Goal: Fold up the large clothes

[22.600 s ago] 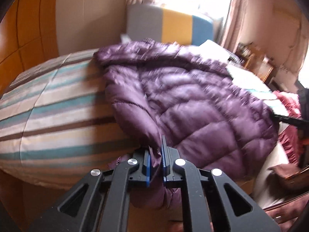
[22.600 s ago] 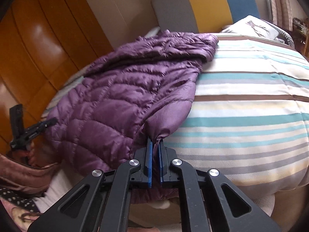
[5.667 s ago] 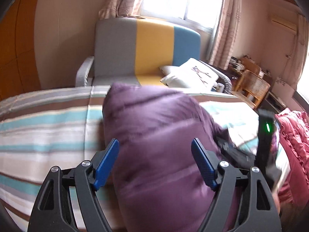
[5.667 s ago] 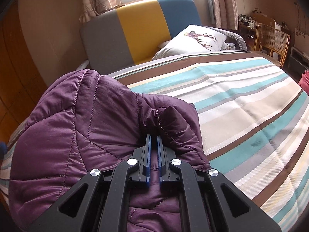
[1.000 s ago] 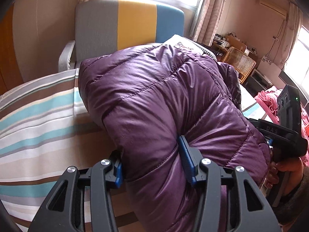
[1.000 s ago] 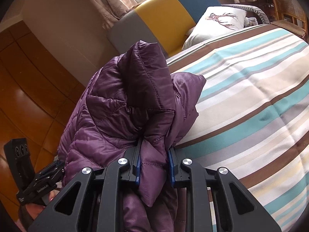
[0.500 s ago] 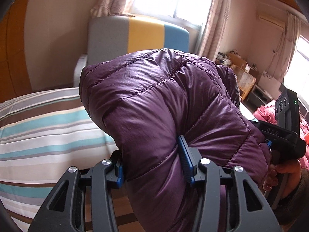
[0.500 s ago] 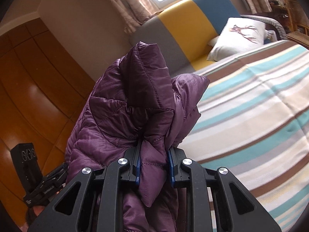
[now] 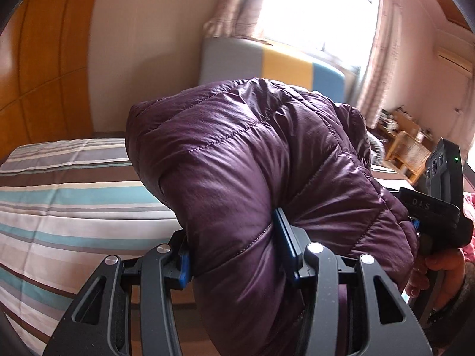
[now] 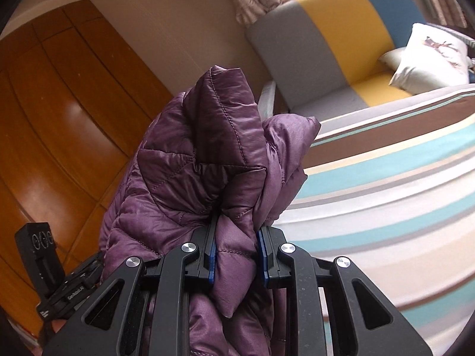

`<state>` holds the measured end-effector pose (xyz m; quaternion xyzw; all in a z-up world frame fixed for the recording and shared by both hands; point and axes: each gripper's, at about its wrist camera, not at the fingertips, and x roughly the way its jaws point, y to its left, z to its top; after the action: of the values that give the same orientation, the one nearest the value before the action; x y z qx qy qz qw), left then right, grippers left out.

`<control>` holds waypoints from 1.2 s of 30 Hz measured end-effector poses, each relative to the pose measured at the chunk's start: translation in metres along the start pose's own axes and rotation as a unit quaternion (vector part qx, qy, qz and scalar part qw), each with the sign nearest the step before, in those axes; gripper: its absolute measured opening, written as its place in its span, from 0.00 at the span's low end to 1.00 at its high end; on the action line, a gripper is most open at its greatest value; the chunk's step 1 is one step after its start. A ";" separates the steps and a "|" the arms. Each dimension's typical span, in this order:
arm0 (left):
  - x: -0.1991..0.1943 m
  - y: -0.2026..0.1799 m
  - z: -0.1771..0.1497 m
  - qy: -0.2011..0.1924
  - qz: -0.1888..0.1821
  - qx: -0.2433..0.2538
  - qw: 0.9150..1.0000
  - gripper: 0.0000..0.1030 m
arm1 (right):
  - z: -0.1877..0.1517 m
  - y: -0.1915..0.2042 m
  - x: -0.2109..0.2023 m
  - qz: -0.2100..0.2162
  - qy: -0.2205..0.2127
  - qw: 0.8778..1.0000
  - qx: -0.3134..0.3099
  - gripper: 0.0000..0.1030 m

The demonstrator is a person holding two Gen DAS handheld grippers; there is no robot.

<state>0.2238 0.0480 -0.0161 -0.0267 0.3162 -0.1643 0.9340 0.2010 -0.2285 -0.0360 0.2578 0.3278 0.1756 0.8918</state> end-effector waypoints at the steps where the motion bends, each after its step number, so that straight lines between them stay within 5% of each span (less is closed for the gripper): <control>1: 0.005 0.010 0.000 0.001 0.007 -0.003 1.000 0.46 | 0.000 0.003 0.009 -0.001 0.005 1.000 -0.002 0.21; 6: 0.039 0.050 -0.020 0.043 0.028 -0.040 0.998 0.48 | -0.006 0.004 0.052 -0.039 0.041 0.998 -0.018 0.21; 11: 0.049 0.064 -0.043 0.030 0.004 -0.069 0.997 0.56 | -0.020 -0.021 0.064 -0.070 0.068 0.995 -0.011 0.29; 16: 0.051 0.056 -0.040 0.035 0.033 -0.058 0.997 0.62 | -0.021 -0.016 0.059 -0.088 0.062 0.994 -0.022 0.33; 20: 0.024 0.038 -0.030 0.022 0.076 -0.039 0.996 0.63 | -0.042 0.028 0.029 -0.086 0.031 0.995 -0.025 0.33; 25: -0.011 0.008 -0.028 -0.033 0.060 -0.022 0.997 0.71 | -0.057 0.045 0.006 -0.087 0.027 0.995 -0.038 0.33; 29: 0.006 -0.004 -0.043 0.004 0.088 0.034 0.996 0.72 | -0.074 0.044 0.003 -0.083 0.046 0.995 -0.024 0.33; 36: 0.023 0.012 -0.066 0.024 0.113 0.056 0.992 0.74 | -0.083 0.046 0.029 -0.111 0.064 0.990 -0.066 0.33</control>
<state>0.2044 0.0560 -0.0840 0.0657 0.3295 -0.0753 0.9389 0.1587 -0.1485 -0.0778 0.1484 0.3985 0.1129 0.8980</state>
